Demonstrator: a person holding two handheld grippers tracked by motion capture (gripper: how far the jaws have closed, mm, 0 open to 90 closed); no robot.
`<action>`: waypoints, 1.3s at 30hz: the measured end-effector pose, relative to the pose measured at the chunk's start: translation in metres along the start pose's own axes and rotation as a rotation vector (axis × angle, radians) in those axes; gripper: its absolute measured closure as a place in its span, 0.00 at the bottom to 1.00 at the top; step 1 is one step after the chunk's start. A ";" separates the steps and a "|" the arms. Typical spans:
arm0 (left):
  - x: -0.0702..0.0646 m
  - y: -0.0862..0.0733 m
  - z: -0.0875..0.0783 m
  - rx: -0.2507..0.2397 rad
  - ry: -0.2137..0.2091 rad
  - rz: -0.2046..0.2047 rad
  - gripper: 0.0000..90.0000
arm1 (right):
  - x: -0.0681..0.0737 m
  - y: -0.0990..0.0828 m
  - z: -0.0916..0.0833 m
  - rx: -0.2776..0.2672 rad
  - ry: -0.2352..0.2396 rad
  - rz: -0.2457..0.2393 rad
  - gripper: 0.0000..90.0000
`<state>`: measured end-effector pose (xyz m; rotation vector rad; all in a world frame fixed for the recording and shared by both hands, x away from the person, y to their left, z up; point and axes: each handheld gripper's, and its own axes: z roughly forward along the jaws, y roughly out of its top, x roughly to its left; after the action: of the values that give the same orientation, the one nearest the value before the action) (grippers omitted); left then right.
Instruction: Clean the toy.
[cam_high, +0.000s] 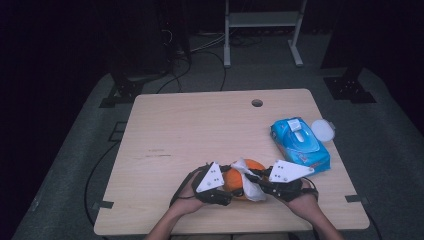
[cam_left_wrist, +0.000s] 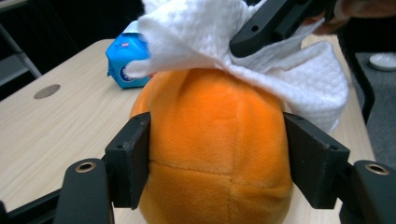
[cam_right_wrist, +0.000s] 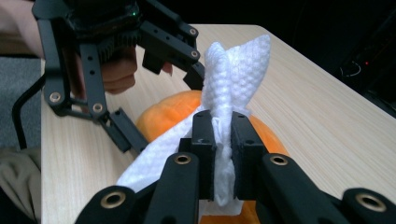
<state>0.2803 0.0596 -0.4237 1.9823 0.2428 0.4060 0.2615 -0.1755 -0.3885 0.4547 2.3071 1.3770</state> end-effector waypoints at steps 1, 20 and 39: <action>-0.002 0.002 0.002 0.000 -0.003 0.009 0.33 | 0.003 0.001 0.002 -0.005 0.010 0.005 0.90; 0.017 -0.014 -0.008 0.011 -0.052 -0.109 0.27 | 0.000 -0.009 0.009 0.027 0.008 0.007 0.90; 0.028 -0.030 -0.018 0.036 -0.080 -0.145 0.32 | -0.019 -0.032 -0.002 0.077 -0.002 0.067 0.90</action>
<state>0.2994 0.0968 -0.4392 1.9970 0.3425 0.2304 0.2749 -0.2009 -0.4121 0.5617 2.3689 1.3212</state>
